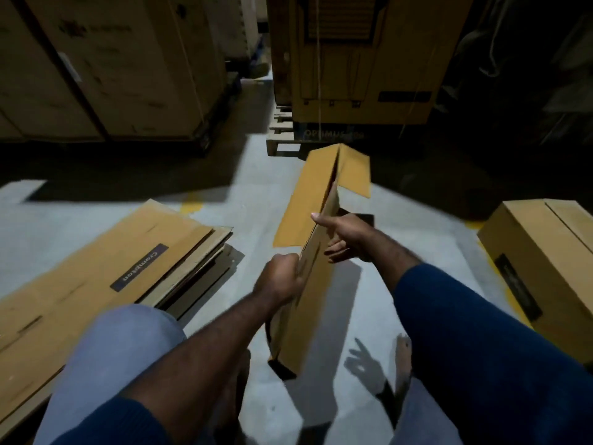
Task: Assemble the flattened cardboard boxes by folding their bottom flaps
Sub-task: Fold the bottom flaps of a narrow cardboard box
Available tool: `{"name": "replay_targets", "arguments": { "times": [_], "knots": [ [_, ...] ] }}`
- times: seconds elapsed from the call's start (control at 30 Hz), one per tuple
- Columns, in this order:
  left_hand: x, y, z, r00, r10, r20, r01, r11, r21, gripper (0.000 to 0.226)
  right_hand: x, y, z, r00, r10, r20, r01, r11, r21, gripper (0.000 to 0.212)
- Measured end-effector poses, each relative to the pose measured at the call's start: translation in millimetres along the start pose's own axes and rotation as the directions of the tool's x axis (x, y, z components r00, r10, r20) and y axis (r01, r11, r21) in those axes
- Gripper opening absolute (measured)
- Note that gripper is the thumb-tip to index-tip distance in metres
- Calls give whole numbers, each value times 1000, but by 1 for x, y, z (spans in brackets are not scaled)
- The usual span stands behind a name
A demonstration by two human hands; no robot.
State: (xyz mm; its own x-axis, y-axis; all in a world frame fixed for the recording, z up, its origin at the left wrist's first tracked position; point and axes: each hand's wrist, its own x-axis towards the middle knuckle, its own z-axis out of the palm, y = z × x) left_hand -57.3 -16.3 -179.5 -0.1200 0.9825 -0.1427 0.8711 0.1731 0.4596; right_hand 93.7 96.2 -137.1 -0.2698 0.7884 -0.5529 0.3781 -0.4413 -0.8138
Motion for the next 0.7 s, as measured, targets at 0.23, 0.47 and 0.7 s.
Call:
{"name": "replay_targets", "arguments": {
  "times": [0.23,0.47,0.7],
  "knots": [
    [19,-23,-34,901,431,45,-367,703,609,38,25,-7,4,978,129,-164,-33,872,489,46],
    [35,-12,-22,966,259,16,-210,744,634,45,27,26,70,964,206,-170,-34,724,689,38],
    [49,-20,-27,995,87,54,-102,851,515,25,23,43,83,988,134,73,-150,758,634,19]
  ]
}}
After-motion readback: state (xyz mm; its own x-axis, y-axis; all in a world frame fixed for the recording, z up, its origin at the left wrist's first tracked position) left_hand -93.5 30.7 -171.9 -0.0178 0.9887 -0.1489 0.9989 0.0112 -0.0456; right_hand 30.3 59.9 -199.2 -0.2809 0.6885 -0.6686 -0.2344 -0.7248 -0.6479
